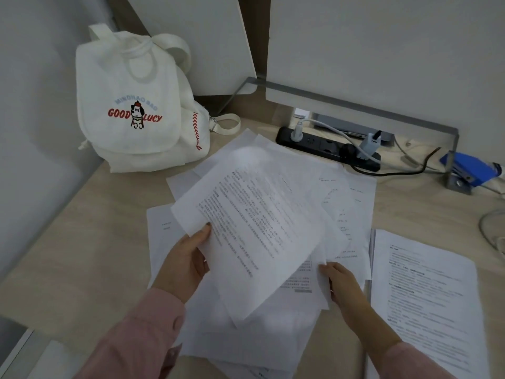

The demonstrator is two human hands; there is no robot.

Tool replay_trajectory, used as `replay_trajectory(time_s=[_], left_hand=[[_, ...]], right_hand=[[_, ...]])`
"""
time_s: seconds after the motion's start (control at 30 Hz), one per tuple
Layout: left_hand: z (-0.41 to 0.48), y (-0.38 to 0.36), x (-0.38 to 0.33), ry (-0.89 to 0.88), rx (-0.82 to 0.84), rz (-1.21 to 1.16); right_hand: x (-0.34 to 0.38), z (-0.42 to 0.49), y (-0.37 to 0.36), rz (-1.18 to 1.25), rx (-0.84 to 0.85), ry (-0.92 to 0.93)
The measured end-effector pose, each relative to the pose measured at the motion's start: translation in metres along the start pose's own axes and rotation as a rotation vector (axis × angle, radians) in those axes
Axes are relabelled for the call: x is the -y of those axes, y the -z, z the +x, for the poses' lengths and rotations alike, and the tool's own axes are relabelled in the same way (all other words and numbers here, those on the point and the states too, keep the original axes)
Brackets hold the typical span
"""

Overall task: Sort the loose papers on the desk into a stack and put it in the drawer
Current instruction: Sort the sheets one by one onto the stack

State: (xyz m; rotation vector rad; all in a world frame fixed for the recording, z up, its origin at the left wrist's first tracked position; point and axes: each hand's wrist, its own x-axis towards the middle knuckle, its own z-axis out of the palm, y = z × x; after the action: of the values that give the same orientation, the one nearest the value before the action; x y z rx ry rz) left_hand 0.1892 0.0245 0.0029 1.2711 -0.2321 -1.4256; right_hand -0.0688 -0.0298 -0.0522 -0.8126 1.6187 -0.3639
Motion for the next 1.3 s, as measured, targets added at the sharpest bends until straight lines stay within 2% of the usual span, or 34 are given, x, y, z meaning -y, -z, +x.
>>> replay_trajectory(time_s=[0.17, 0.43, 0.5, 0.57, 0.63, 0.73, 0.83, 0.93, 1.0, 1.13, 1.2, 1.3], left_hand=[[0.002, 0.032, 0.025, 0.042, -0.268, 0.293], [-0.009, 0.070, 0.046, 0.078, -0.432, 0.239], [-0.009, 0.077, 0.045, 0.036, -0.473, 0.210], [-0.008, 0.082, 0.044, -0.005, -0.515, 0.171], [-0.009, 0.085, 0.046, -0.026, -0.545, 0.133], [-0.013, 0.086, 0.055, -0.032, -0.543, 0.089], [-0.017, 0.087, 0.065, -0.010, -0.532, 0.058], [-0.018, 0.089, 0.073, 0.030, -0.519, 0.031], [-0.020, 0.090, 0.075, 0.045, -0.506, 0.027], [-0.025, 0.091, 0.072, 0.012, -0.502, 0.002], [-0.025, 0.091, 0.070, -0.009, -0.506, -0.023], [-0.023, 0.087, 0.069, -0.004, -0.474, -0.040]], right_hand=[[0.001, -0.002, 0.010, 0.046, 0.014, -0.005], [-0.005, 0.003, 0.003, 0.051, 0.028, -0.053], [0.000, 0.005, -0.001, -0.037, -0.104, 0.048], [0.013, 0.007, -0.007, -0.177, -0.284, 0.248], [0.027, 0.010, -0.019, -0.210, -0.251, 0.334], [0.048, 0.021, -0.043, -0.009, -0.051, 0.098], [0.064, 0.032, -0.060, 0.222, -0.079, -0.128], [0.067, 0.042, -0.070, 0.278, -0.044, -0.189], [0.066, 0.045, -0.077, 0.221, -0.019, -0.173], [0.069, 0.042, -0.076, 0.119, -0.121, -0.022], [0.080, 0.034, -0.065, 0.042, -0.241, 0.153], [0.104, 0.015, -0.037, -0.287, -0.470, 0.479]])
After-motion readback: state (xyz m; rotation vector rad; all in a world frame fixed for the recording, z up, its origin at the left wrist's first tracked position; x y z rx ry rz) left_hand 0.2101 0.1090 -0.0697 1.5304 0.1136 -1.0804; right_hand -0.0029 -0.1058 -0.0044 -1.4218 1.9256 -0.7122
